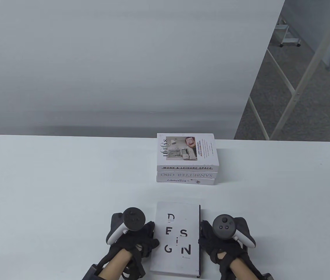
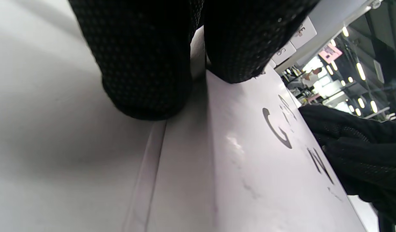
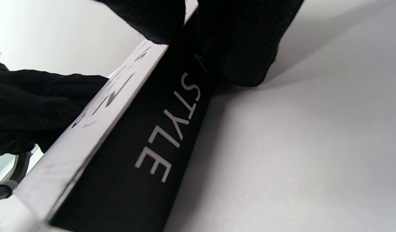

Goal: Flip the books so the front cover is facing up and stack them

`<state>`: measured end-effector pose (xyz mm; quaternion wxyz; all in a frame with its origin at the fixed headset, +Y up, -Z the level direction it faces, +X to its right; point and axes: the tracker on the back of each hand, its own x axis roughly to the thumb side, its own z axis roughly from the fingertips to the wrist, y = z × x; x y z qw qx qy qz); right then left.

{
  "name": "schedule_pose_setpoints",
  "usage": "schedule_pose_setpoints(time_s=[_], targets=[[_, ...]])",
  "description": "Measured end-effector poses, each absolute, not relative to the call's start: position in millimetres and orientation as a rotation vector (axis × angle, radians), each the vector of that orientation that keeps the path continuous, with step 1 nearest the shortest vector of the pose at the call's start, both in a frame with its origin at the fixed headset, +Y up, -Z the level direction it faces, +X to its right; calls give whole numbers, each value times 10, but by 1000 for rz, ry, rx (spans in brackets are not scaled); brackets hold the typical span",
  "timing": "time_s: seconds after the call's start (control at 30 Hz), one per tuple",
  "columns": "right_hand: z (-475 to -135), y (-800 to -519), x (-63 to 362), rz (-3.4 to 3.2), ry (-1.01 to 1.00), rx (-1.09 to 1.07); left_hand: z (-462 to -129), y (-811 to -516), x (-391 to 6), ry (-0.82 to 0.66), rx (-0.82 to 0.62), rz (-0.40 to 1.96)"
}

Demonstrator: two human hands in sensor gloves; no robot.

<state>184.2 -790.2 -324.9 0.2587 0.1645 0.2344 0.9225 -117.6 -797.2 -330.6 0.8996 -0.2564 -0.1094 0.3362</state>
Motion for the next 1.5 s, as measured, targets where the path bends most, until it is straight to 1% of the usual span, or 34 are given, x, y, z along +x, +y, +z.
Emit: schedule_pose_setpoints(time_s=[0.23,0.33,0.37,0.5,0.6,0.77,0.9,1.1,1.2,1.33,1.5], targets=[[-3190,-7854,1828,2514,561,493,-3307,-7978,-1177,-249,-529,707],[-3125,-7752,1831,2557,404,514,-3316,-7983,-1204,-242,-536,725],[-3102,-7715,1822,2574,336,553,-3319,-7976,-1219,-219,-538,730],[-3012,-7634,1743,2658,158,683,-3327,-7974,-1239,-210,-532,724],[-2963,-7623,1676,2718,89,762,-3326,-7967,-1252,-208,-533,724],[-2905,-7617,1596,2732,49,878,-3329,-7957,-1267,-206,-526,702],[-2847,-7587,1514,2737,-47,975,-3327,-7946,-1252,-222,-510,661],[-2808,-7553,1446,2721,-103,996,-3318,-7908,-1215,-227,-481,591],[-2801,-7554,1446,2732,-118,990,-3315,-7908,-1210,-225,-482,594],[-2792,-7568,1443,2776,-196,1014,-3310,-7900,-1208,-227,-476,586],[-2811,-7579,1486,2781,-186,988,-3300,-7814,-1163,-263,-414,464]])
